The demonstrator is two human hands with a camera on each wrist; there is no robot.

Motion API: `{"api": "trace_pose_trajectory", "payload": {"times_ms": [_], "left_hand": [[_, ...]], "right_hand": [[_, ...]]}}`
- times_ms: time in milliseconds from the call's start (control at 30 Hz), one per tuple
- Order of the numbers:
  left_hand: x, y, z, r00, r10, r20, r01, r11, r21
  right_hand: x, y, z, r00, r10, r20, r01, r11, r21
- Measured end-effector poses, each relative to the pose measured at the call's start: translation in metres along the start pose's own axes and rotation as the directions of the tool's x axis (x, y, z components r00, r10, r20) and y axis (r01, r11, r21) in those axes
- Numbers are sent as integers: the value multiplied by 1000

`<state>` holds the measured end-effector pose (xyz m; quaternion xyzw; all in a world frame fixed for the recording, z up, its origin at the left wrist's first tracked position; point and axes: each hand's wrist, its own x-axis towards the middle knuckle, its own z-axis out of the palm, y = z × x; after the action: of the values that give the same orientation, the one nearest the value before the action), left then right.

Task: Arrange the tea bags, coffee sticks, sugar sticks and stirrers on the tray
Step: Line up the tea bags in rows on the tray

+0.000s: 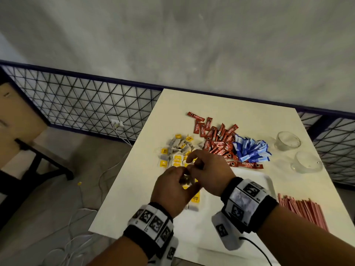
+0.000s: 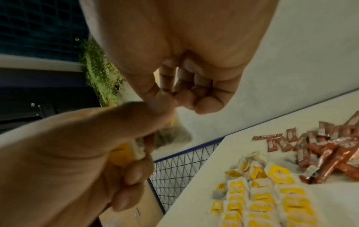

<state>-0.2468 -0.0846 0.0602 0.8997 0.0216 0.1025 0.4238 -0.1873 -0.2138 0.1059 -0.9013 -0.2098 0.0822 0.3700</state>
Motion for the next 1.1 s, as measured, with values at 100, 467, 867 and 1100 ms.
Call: {"api": "trace_pose_trajectory", "payload": {"times_ms": [100,467,867,1100], "left_hand": [[7,1,-2,995,34,-96,-28,998,58],[11,-1,-12,987,-88,131,115,970,-216],[-25,-63,-3,899,-352,261,344,936,79],[-31,-77,-6,891,-384,243,370,923,100]], "right_hand": [[-1,-5,-6,998,-34,-49,36,999,25],[-1,15,-13,995,-70,73,72,997,-25],[-29,80,52,860,361,360,-353,931,-90],[-28,92,74,838,397,374,-363,918,-162]]}}
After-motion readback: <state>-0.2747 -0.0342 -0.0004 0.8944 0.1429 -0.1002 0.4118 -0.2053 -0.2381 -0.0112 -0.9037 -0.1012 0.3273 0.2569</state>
